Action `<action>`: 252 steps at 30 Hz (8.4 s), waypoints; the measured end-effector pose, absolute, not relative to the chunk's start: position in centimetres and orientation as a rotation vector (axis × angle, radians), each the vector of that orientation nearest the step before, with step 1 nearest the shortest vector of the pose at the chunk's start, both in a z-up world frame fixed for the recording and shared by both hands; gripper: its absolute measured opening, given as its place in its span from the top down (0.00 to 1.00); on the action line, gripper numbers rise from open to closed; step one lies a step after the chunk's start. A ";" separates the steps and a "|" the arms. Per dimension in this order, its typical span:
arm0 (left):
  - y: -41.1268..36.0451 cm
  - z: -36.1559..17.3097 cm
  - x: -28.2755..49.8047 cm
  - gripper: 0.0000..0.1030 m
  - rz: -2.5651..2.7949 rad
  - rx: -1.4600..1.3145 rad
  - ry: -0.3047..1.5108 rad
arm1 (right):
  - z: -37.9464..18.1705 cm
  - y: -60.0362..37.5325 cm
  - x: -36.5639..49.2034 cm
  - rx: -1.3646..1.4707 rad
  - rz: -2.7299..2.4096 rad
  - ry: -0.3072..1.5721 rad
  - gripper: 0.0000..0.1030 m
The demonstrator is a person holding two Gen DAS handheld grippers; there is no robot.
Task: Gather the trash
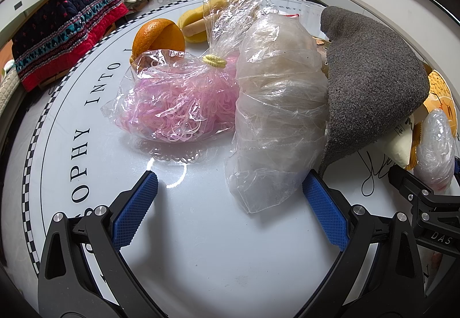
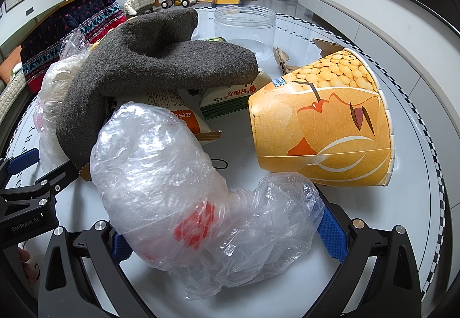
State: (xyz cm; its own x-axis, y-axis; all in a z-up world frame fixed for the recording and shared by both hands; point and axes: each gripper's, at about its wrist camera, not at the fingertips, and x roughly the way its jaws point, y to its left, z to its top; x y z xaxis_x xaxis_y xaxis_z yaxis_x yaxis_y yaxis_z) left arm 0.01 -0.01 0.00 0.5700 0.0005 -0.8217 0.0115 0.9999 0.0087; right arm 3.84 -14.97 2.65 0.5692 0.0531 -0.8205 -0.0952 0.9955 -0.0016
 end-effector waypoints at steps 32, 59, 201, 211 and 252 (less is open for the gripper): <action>0.0 0.0 0.0 0.06 -0.007 0.013 0.964 | 2.6 -14.9 3.9 -0.047 0.086 0.961 0.02; 5.9 6.4 -6.4 0.06 -0.141 -0.043 0.879 | 8.6 -14.9 -4.7 -0.156 0.350 0.906 0.03; 6.7 2.5 5.0 0.06 -0.125 -0.076 1.010 | 9.2 -9.0 8.8 -0.166 0.284 1.033 0.71; 7.1 1.9 5.1 0.45 -0.094 -0.162 1.042 | 11.3 -9.6 7.5 -0.072 0.321 1.001 0.91; 22.3 10.4 -21.3 0.65 0.159 -0.285 0.780 | 18.7 6.9 -12.9 -0.147 0.707 0.884 0.93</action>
